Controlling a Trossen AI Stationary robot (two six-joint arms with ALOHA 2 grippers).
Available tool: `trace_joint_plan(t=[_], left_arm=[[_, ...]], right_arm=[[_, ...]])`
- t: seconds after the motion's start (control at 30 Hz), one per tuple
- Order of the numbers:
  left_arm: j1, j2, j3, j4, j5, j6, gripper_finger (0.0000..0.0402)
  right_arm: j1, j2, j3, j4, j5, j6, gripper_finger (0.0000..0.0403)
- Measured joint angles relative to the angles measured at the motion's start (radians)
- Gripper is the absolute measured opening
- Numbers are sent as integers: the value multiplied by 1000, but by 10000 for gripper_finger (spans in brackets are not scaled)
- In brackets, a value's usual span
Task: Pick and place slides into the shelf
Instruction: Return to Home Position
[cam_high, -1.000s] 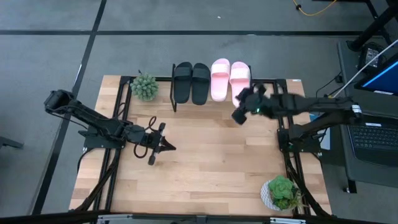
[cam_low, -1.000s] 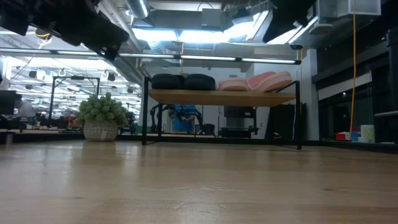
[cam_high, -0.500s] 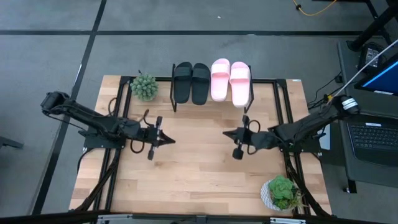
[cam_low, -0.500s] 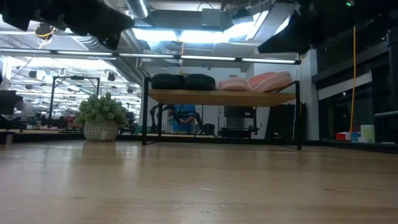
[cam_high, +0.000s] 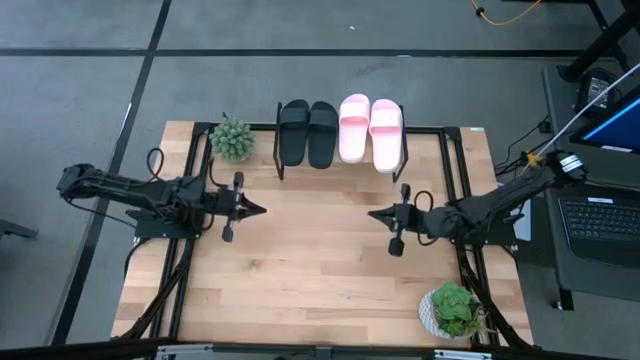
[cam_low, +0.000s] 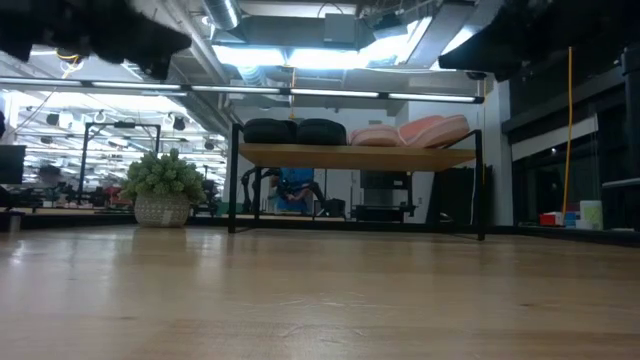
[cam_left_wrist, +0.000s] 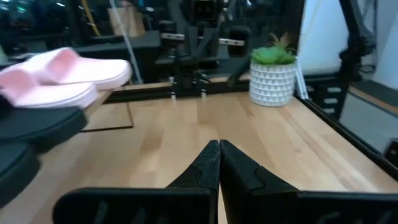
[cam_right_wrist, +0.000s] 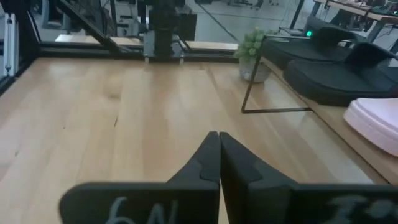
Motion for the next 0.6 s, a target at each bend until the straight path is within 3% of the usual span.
trace_joint_plan(t=[0.33,0.6], left_arm=[[119,-273,-168,25,27,-29,0],[258,-359,-191,-70,46,-30,0]], right_arm=[[0,-150,-112,40,-21,27,2],[0,-176,-166,67,-22,52,2]])
